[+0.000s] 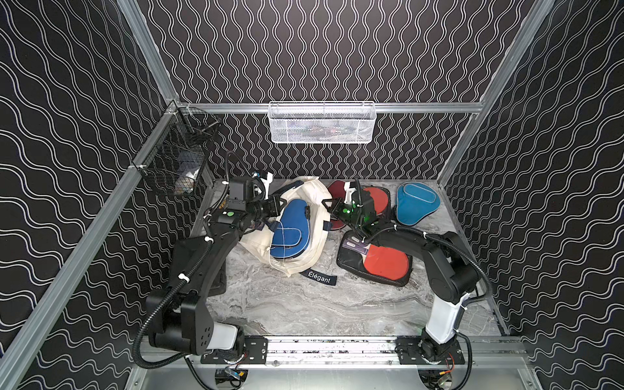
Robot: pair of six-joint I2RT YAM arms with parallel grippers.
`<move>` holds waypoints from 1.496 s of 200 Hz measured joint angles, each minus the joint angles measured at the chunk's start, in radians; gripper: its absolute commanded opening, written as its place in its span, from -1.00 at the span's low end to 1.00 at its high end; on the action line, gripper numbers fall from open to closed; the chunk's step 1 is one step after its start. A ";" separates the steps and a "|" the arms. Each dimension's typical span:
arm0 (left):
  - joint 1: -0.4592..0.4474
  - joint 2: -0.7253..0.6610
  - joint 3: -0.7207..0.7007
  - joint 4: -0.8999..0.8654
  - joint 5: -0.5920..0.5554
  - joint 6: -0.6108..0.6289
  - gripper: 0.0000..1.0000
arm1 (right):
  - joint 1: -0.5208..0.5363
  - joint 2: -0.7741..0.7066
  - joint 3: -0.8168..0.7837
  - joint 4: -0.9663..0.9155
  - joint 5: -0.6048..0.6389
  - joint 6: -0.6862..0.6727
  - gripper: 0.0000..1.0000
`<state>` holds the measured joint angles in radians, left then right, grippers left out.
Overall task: Remove the ping pong set from the canvas bag
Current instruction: Adjust the canvas bag at the center of the board.
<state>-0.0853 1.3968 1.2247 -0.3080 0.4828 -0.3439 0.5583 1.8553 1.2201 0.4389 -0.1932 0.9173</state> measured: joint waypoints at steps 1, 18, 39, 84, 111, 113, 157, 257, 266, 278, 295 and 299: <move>0.000 0.000 0.000 0.000 0.000 0.000 -1.00 | 0.000 -0.001 0.000 -0.002 0.000 0.000 -1.00; -0.010 -0.002 0.019 -0.008 -0.013 0.000 -1.00 | 0.004 -0.031 0.016 -0.064 0.003 -0.002 -1.00; -0.034 -0.006 0.054 -0.045 -0.044 0.013 -1.00 | 0.011 -0.082 0.039 -0.167 0.022 -0.013 -1.00; -0.093 -0.027 0.122 -0.142 -0.156 0.062 -1.00 | 0.021 -0.216 0.053 -0.380 0.045 -0.017 -1.00; -0.098 -0.034 0.138 -0.196 -0.240 0.084 -1.00 | 0.025 -0.289 0.027 -0.460 0.054 -0.018 -1.00; -0.098 -0.034 0.138 -0.199 -0.245 0.085 -1.00 | 0.026 -0.293 0.025 -0.465 0.056 -0.018 -1.00; -0.100 -0.051 0.140 -0.247 -0.303 0.097 -0.53 | 0.045 -0.314 -0.005 -0.518 0.073 -0.039 -1.00; -0.121 -0.193 0.137 -0.228 -0.341 0.134 0.47 | 0.062 -0.233 0.079 -0.584 0.109 -0.043 -1.00; -0.130 -0.209 0.134 -0.223 -0.327 0.134 0.46 | 0.063 -0.233 0.085 -0.591 0.110 -0.043 -1.00; -0.145 -0.228 0.124 -0.216 -0.306 0.135 0.44 | 0.063 -0.233 0.092 -0.602 0.111 -0.043 -1.00; -0.171 -0.249 0.108 -0.211 -0.280 0.137 0.43 | 0.063 -0.235 0.099 -0.612 0.112 -0.038 -1.00; -0.178 -0.253 0.104 -0.212 -0.272 0.138 0.42 | 0.063 -0.236 0.100 -0.613 0.111 -0.036 -1.00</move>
<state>-0.2630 1.1435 1.3285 -0.5198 0.2108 -0.2062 0.6209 1.6196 1.3205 -0.1741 -0.0818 0.8814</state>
